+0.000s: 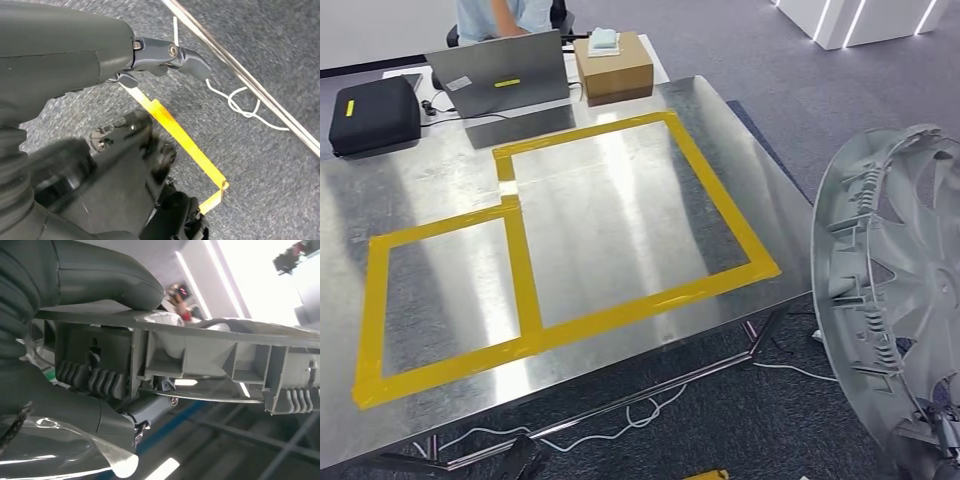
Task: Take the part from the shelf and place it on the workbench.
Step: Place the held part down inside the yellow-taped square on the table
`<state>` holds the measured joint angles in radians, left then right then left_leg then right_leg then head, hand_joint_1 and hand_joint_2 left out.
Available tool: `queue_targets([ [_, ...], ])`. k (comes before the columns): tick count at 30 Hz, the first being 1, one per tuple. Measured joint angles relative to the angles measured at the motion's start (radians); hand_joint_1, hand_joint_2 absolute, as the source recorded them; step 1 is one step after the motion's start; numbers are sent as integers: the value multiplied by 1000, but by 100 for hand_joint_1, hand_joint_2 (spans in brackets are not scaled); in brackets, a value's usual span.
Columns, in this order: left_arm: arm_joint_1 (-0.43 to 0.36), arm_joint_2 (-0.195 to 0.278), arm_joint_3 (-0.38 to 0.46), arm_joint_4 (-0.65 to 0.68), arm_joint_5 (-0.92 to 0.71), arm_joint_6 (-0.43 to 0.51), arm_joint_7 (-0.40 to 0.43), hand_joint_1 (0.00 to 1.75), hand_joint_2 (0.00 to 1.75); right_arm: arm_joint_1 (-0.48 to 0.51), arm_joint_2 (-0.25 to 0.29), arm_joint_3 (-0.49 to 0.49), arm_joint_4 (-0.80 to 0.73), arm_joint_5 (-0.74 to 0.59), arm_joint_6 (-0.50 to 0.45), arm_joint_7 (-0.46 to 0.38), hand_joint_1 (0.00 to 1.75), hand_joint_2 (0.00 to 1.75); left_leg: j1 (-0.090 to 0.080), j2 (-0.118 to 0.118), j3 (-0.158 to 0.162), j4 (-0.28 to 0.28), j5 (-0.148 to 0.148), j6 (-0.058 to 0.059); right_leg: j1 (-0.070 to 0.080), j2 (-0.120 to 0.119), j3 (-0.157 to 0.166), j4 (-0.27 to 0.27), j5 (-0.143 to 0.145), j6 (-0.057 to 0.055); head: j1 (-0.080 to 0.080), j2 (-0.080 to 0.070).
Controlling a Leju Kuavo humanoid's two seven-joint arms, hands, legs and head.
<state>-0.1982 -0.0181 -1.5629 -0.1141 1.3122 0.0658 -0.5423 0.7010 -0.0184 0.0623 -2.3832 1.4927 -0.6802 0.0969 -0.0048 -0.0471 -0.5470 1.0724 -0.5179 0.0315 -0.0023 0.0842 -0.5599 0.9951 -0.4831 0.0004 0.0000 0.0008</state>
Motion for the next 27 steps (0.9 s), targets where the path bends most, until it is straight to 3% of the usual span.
queue_targets([
  [2,-3,2,0,0,-12,-4,5,0,175,2,-18,-40,31,-90,29,-9,175,175,-2,-28,25,-63,13,8,-1,18,-7,1,5,8,-2,0],
  [3,-5,2,0,0,-17,-6,6,0,175,3,-28,-65,45,-144,56,-16,175,175,-1,-25,26,-73,12,2,-1,24,-11,3,5,10,-2,0],
  [6,-12,0,0,-1,-32,-9,11,0,175,1,-51,-141,81,-292,169,-49,175,175,1,-20,23,-82,12,-25,-1,26,-16,2,6,-2,-1,0],
  [7,-13,0,0,-1,-37,-9,14,0,175,-2,-56,-170,95,-335,219,-67,175,175,0,-20,23,-82,13,-26,-3,26,-16,0,8,-3,-1,0],
  [11,-21,-2,0,-2,-60,-15,26,0,175,-52,-61,-349,166,-455,473,-215,175,175,-7,-20,19,-81,20,-11,-10,25,-17,-6,16,13,-1,0],
  [15,-24,-3,0,-2,-71,-19,32,0,175,-131,-48,-518,225,-460,621,-298,175,175,-11,-21,18,-81,24,-5,-14,24,-18,-10,21,22,-1,0],
  [20,-28,-2,0,-2,-80,-21,38,0,175,-191,-42,-644,280,-436,693,-304,175,175,-12,-20,16,-81,24,-3,-16,24,-18,-10,21,27,-1,0],
  [27,-35,-2,0,-2,-91,-23,45,0,175,-254,-61,-679,316,-391,722,-265,175,175,-10,-20,16,-81,24,-2,-15,24,-19,-9,22,27,-1,0],
])
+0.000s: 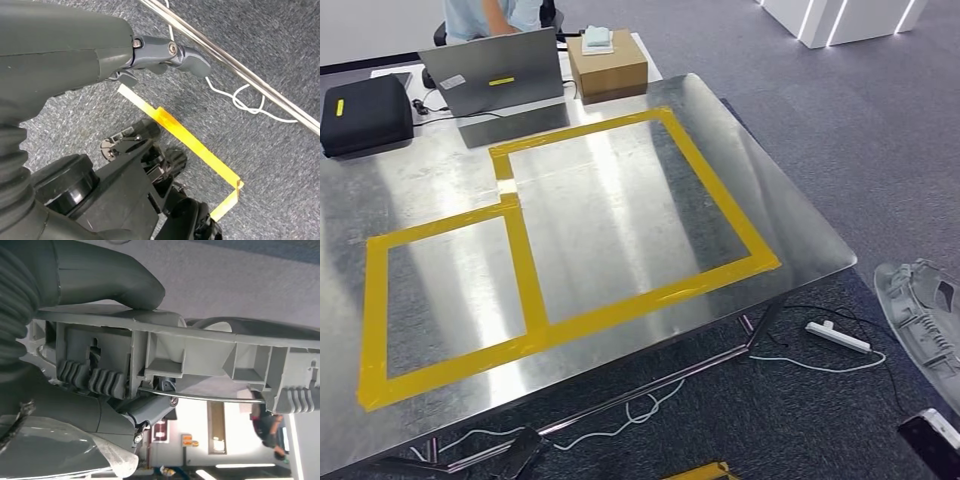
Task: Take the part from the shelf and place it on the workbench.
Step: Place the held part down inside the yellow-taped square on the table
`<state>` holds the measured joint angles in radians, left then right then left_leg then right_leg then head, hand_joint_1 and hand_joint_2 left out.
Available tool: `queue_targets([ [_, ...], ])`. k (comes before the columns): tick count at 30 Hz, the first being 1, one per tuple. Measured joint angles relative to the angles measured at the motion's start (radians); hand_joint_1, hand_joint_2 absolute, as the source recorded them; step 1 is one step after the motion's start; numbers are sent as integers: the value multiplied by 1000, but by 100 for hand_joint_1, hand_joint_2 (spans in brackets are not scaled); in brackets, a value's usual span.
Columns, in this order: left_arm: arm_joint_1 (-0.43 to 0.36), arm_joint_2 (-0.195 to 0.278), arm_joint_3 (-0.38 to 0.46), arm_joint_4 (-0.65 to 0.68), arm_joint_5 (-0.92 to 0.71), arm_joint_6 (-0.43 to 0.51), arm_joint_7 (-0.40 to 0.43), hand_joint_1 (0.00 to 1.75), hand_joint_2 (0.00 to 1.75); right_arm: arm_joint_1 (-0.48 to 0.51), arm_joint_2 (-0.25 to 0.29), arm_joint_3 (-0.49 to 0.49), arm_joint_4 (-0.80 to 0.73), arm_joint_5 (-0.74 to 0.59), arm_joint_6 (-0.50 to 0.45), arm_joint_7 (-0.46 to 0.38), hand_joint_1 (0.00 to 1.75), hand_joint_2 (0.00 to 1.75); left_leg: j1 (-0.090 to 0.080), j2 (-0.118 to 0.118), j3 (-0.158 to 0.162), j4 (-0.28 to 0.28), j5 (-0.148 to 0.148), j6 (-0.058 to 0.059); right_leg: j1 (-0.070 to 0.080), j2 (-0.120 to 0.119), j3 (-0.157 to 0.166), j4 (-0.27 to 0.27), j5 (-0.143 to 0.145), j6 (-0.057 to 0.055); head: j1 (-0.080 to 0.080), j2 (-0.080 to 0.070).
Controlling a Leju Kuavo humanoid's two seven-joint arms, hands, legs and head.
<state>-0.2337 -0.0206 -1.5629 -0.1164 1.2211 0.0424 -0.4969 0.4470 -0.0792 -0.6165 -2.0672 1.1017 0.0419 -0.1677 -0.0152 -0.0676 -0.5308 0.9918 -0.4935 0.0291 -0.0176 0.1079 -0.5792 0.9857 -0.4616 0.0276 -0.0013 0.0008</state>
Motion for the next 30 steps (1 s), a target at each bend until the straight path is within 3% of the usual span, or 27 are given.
queue_targets([
  [4,-2,0,0,0,-12,-2,7,0,175,-21,-62,25,13,14,-1,80,175,175,0,0,-1,0,0,0,0,0,-1,2,0,0,0,0],
  [11,-13,-1,0,-1,-35,-8,18,0,175,-75,-239,166,55,35,9,227,175,175,0,0,-1,0,1,0,0,0,-2,2,1,0,0,0],
  [17,-17,-2,0,-2,-48,-15,27,0,175,-137,-337,305,100,47,20,264,175,175,0,0,-3,0,2,1,0,-1,-3,2,1,0,0,0],
  [26,-30,-6,0,-4,-65,-25,39,0,175,-356,-397,653,230,16,32,301,175,175,1,-1,-2,0,5,-1,1,-1,-5,3,3,-1,0,0],
  [30,-30,-5,0,-5,-65,-26,43,0,175,-413,-411,762,254,36,29,308,175,175,2,-1,-2,0,5,-1,1,-1,-5,3,3,-1,0,0],
])
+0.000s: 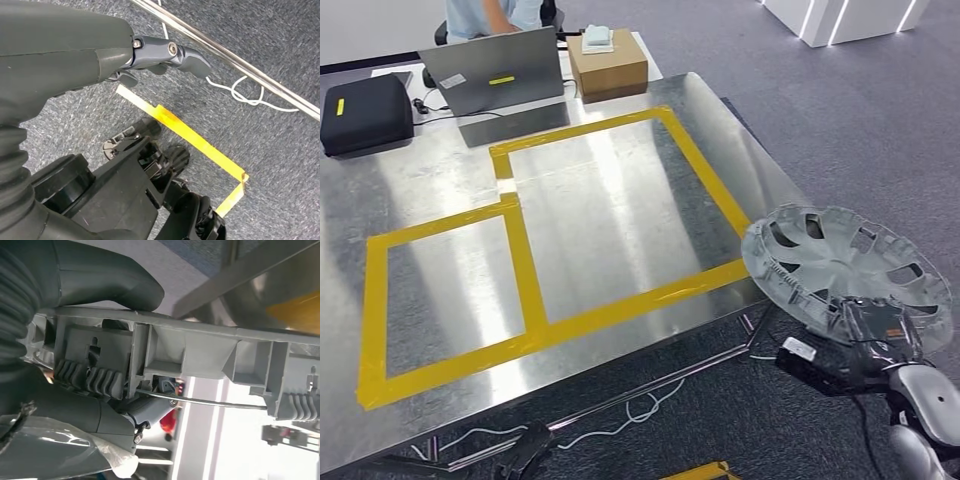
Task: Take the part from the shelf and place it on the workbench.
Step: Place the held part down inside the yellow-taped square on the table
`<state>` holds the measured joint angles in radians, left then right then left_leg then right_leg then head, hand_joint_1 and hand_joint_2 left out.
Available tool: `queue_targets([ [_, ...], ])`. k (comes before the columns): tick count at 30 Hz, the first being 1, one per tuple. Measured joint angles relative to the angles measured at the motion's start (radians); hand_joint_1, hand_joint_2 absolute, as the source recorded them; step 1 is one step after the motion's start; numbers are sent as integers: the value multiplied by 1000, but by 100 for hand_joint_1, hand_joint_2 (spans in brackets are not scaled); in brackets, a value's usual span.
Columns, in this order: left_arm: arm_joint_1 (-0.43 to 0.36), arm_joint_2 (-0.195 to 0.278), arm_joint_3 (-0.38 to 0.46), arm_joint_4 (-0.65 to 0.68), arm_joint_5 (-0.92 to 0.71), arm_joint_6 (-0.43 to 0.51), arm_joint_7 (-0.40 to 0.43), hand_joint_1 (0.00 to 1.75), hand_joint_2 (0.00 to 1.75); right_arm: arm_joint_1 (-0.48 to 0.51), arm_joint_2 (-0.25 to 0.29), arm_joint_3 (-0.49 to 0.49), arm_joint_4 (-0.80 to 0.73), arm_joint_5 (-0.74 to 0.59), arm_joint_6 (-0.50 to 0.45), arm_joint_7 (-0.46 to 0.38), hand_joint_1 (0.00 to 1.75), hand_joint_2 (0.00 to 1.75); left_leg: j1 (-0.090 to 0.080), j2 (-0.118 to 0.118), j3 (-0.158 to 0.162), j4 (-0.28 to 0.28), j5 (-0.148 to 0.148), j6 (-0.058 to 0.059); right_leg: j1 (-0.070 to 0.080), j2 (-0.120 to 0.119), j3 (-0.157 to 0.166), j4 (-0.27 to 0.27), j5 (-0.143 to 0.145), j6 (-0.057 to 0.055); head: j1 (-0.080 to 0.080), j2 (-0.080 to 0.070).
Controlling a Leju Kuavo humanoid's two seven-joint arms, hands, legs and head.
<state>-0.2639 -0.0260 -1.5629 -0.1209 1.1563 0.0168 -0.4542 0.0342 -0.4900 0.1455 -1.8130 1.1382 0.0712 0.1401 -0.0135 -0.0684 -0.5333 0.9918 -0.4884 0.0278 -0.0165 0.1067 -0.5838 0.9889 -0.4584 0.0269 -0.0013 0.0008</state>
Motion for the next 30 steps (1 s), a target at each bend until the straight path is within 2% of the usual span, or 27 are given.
queue_targets([
  [8,0,0,0,0,3,-2,1,0,175,-50,-26,103,20,27,-8,14,175,175,0,0,0,0,0,0,0,0,0,0,0,0,0,0],
  [19,0,3,0,0,5,-4,1,0,175,-53,-40,135,30,11,-9,24,175,175,-3,-1,-2,7,-1,2,-3,0,0,-1,3,4,0,0],
  [22,0,3,0,0,5,-4,1,0,175,-53,-41,138,31,8,-9,24,175,175,-4,0,-4,11,-1,6,-3,2,0,-1,5,9,0,0],
  [24,-1,3,0,0,5,-4,1,0,175,-52,-45,140,32,6,-9,24,175,175,-3,3,-3,8,5,13,-4,7,-1,-5,9,17,-1,0],
  [25,-2,2,0,-1,5,-5,1,0,175,-52,-47,141,32,5,-9,24,175,175,-1,8,-2,0,12,18,-3,-3,-5,-3,6,20,0,0],
  [27,-3,1,0,-1,5,-5,1,0,175,-54,-52,142,33,3,-8,24,175,175,5,20,-2,-16,26,29,0,-48,-33,44,-31,24,5,0],
  [28,-2,1,0,-1,5,-5,1,0,175,-55,-53,143,34,2,-8,24,175,175,6,27,-5,-19,30,31,0,-74,-58,98,-64,25,7,0],
  [30,2,1,0,-1,5,-5,1,0,175,-56,-54,146,35,1,-8,24,175,175,6,40,-13,-18,32,31,-4,-96,-114,230,-125,33,9,0],
])
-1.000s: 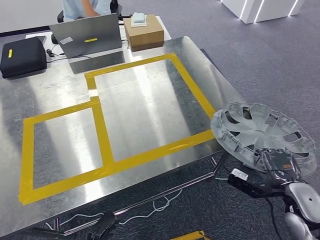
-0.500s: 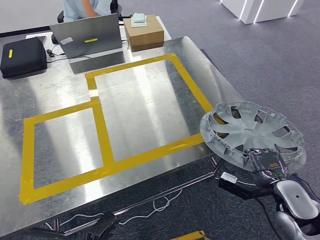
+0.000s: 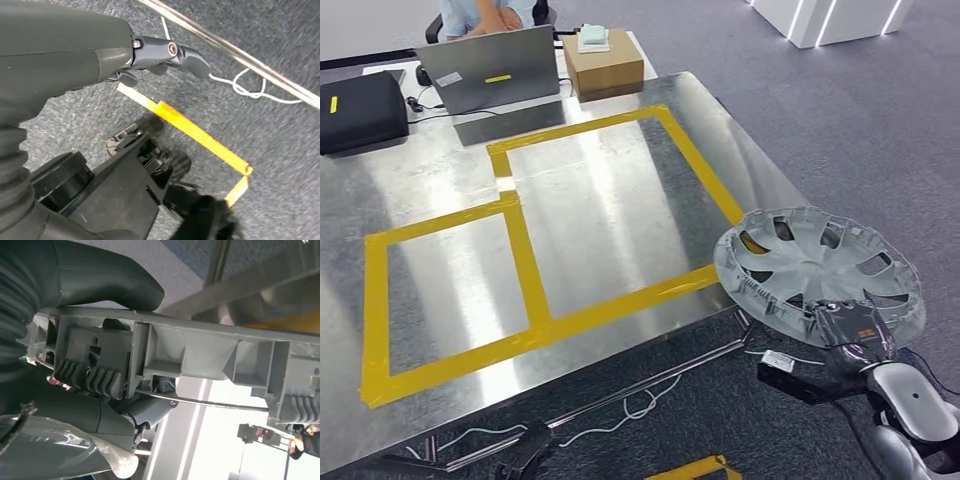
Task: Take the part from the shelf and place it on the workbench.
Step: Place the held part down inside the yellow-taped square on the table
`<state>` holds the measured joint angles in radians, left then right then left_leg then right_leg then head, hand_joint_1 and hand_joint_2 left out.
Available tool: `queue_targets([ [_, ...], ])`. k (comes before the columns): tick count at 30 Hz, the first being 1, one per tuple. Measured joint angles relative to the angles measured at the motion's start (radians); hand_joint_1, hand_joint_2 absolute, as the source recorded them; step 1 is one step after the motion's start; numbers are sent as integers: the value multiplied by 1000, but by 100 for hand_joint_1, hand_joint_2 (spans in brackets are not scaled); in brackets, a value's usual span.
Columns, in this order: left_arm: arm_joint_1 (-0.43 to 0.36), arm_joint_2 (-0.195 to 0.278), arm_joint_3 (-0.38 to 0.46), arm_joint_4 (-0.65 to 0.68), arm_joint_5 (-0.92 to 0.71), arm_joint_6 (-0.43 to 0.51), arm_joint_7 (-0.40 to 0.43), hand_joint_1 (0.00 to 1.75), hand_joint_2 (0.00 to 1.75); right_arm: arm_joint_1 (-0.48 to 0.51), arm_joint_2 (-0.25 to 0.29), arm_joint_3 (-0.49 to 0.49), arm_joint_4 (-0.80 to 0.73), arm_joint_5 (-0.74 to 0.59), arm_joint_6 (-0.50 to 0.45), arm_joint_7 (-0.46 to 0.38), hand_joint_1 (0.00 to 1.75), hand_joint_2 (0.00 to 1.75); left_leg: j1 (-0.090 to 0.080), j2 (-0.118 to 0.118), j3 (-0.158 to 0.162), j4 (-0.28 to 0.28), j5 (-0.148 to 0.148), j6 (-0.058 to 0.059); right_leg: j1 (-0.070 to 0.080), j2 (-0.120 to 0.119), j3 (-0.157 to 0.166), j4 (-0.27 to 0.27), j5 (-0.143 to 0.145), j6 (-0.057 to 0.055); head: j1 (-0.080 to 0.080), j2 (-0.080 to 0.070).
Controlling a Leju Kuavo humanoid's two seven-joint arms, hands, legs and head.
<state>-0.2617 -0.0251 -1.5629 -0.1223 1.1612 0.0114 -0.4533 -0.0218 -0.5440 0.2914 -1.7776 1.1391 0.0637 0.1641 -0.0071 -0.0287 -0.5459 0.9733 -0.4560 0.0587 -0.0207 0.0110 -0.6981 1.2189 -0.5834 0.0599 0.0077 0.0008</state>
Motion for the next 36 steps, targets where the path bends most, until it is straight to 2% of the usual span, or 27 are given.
queue_targets([
  [1,2,0,0,0,0,0,0,0,175,2,0,2,1,0,0,0,175,175,1,6,-3,1,1,-2,-3,-3,-13,38,-10,4,0,0],
  [2,2,0,0,0,0,0,0,0,175,3,0,4,1,0,0,0,175,175,2,11,-6,2,2,-4,-6,-4,-7,37,-2,8,0,0],
  [3,2,0,0,0,0,0,0,0,175,4,0,5,2,-1,0,0,175,175,4,14,-7,5,1,-7,-9,-6,23,-8,24,12,0,0],
  [5,0,0,0,0,0,0,0,0,175,4,0,6,2,-1,-1,0,175,175,6,17,-10,16,-3,-19,-13,-11,108,-151,74,20,1,0],
  [6,-1,0,0,0,0,0,0,0,175,4,-1,6,2,-1,-1,0,175,175,5,18,-13,22,-5,-26,-13,-11,140,-203,86,18,2,0],
  [7,-2,0,0,0,0,0,0,0,175,4,-2,6,2,-1,-2,0,175,175,4,18,-17,28,-6,-33,-12,-10,154,-227,88,13,2,0],
  [9,-3,1,0,-1,0,0,1,0,175,5,-2,7,2,-1,-3,0,175,175,3,17,-22,31,-3,-44,-9,-7,153,-225,87,-5,0,0],
  [10,-3,1,0,-1,-1,1,1,0,175,6,-2,6,2,-2,-3,0,175,175,4,17,-22,31,-4,-49,-8,-7,151,-224,88,-10,0,0],
  [11,-4,2,0,-1,-1,2,1,0,175,6,-3,6,2,-2,-4,0,175,175,5,17,-22,29,-4,-48,-8,-7,150,-224,88,-14,-1,0],
  [12,-4,2,0,-1,-2,4,2,0,175,5,-3,6,2,-3,-4,1,175,175,6,18,-22,28,-6,-41,-7,-7,149,-225,89,-16,-3,0],
  [14,-5,2,0,-1,-4,8,2,0,175,6,-4,5,1,-4,-4,1,175,175,5,18,-23,25,-4,-16,-6,-7,149,-225,90,-17,-5,0],
  [15,-5,3,0,-1,-4,9,3,0,175,7,-4,5,1,-5,-4,1,175,175,6,18,-23,25,-3,-8,-4,-7,148,-225,91,-19,-5,0],
  [17,-5,3,0,-1,-5,9,3,0,175,7,-4,5,1,-5,-4,2,175,175,7,18,-24,25,0,-3,-1,-7,148,-225,93,-23,-6,0],
  [19,-5,3,0,-1,-5,9,4,0,175,7,-4,5,1,-7,-5,3,175,175,9,18,-24,24,6,-13,2,-7,146,-224,95,-26,-5,0],
  [23,-5,3,0,-1,-3,10,8,0,175,15,-6,-7,1,-24,-12,6,175,175,15,18,-27,22,13,-49,5,-8,142,-223,96,-28,-5,0],
  [25,-5,4,0,-1,-2,11,8,0,175,21,-9,-18,0,-35,-13,6,175,175,16,18,-29,22,13,-59,6,-8,141,-223,96,-28,-5,0],
  [29,-5,4,0,-1,-1,11,8,0,175,31,-15,-38,-1,-52,-12,6,175,175,15,18,-32,24,12,-63,4,-8,140,-223,96,-27,-5,0],
  [36,-5,5,0,-1,0,11,9,0,175,44,-19,-61,-1,-60,-9,6,175,175,11,18,-37,28,11,-62,0,-9,138,-224,99,-23,-5,0],
])
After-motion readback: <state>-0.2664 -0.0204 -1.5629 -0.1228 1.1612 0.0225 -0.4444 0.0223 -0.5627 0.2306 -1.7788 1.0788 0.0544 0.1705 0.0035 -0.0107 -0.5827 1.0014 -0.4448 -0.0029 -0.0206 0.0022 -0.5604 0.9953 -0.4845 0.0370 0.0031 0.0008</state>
